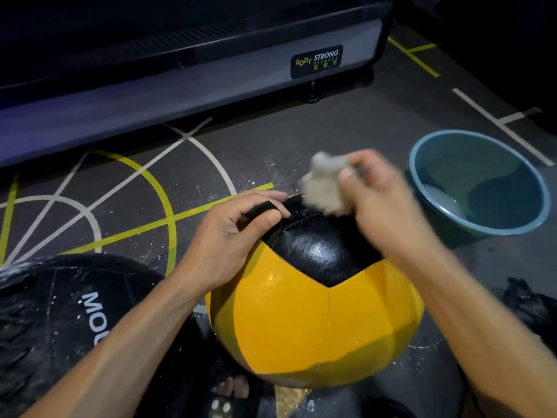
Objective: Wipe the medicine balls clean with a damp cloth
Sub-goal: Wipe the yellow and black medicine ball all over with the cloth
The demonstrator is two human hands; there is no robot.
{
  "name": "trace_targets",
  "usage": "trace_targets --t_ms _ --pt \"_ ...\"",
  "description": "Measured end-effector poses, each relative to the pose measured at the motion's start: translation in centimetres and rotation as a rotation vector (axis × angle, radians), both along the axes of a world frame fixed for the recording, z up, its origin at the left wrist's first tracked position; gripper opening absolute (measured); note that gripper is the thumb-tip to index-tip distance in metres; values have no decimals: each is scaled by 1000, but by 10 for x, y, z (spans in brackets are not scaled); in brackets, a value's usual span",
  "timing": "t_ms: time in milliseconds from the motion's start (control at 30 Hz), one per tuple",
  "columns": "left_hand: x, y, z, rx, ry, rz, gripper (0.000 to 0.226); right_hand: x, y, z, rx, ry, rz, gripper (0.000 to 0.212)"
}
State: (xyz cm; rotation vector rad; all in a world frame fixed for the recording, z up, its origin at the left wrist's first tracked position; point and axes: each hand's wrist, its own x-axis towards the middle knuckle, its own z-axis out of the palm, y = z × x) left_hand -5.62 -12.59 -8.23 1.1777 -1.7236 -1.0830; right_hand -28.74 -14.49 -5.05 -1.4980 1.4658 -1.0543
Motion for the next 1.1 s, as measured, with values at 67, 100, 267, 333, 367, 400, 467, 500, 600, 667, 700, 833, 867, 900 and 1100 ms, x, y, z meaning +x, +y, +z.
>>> trace_targets --t_ms 67,100,267,333,367,400,467,500,600,667,700,833,867,900,1100 --pt "2 0 0 5 3 -22 21 10 23 11 62 -47 314 15" --pt "3 0 0 19 7 -24 20 8 25 16 71 -100 358 16" --pt "2 1 1 49 8 0 15 -26 -16 13 27 -62 -224 14" --pt "0 -2 1 47 -7 -1 15 -13 -12 4 -17 14 -154 14" --pt "1 -4 0 46 -18 -8 16 -4 -2 4 -28 3 -49 14" --pt "1 -6 -1 46 -30 -19 17 5 13 4 -18 -36 74 13" --pt "3 -10 -3 43 -28 -34 18 20 48 11 45 -96 352 14" --pt "4 -13 -3 37 -29 -20 17 24 63 16 66 -84 443 15" --pt "8 -24 0 3 -110 78 14 4 79 13 5 -104 292 15" --pt "10 -29 4 -29 -223 174 14 -20 79 4 -22 -187 38 16" --pt "10 -30 8 -51 -288 227 14 -33 81 -1 -24 -249 -100 17" --pt "1 -18 33 -160 -520 182 38 -72 91 -28 -6 -492 -594 17" --pt "-4 -13 39 -155 -590 78 47 -77 94 -35 11 -496 -658 17" --pt "-10 -9 43 -137 -669 -19 56 -81 95 -42 38 -495 -696 17" --pt "-21 -10 42 -201 -890 20 65 -89 102 -72 61 -427 -883 16"
